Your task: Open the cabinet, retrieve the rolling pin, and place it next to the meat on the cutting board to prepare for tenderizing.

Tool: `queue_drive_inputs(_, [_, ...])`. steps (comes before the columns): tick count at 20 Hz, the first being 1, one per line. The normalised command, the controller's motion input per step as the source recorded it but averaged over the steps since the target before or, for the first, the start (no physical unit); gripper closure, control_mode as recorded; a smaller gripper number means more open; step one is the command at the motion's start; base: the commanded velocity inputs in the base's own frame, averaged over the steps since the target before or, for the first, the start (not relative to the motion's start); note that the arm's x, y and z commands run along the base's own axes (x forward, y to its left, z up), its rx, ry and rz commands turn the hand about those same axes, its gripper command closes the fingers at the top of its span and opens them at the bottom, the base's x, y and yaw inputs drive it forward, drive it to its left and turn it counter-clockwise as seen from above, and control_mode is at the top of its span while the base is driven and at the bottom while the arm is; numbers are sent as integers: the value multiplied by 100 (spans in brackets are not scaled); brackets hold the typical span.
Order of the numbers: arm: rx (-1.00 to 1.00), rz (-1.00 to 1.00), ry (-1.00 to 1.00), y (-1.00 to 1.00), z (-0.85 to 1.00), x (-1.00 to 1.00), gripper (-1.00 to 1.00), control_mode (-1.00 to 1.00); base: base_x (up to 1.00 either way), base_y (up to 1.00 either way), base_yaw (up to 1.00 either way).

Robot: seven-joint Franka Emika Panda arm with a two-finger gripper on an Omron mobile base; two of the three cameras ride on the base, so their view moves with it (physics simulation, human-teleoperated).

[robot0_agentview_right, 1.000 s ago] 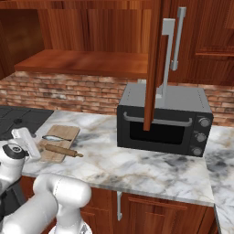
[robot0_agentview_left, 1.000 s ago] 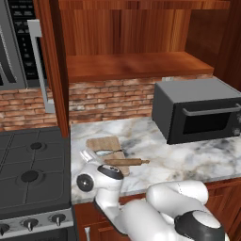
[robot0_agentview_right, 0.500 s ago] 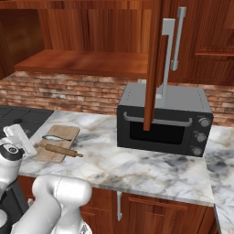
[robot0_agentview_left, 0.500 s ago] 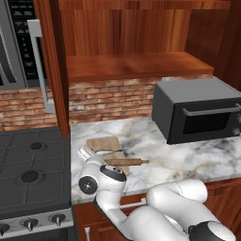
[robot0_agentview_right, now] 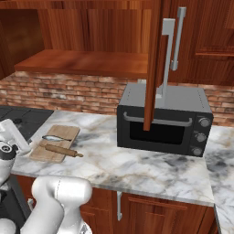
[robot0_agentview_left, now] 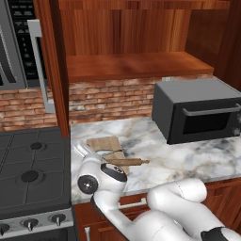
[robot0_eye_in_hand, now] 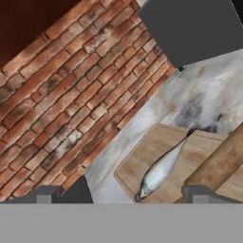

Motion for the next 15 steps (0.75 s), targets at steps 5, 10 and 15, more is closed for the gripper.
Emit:
queue_drive_inputs(5, [0,0,0,16,36,-31,-100,-100,0,0,0])
queue_drive_inputs(10, [0,0,-1,23,30,-48,-100,-100,0,0,0])
queue_drive_inputs(15, [0,0,-2,27,25,-55,-100,-100,0,0,0])
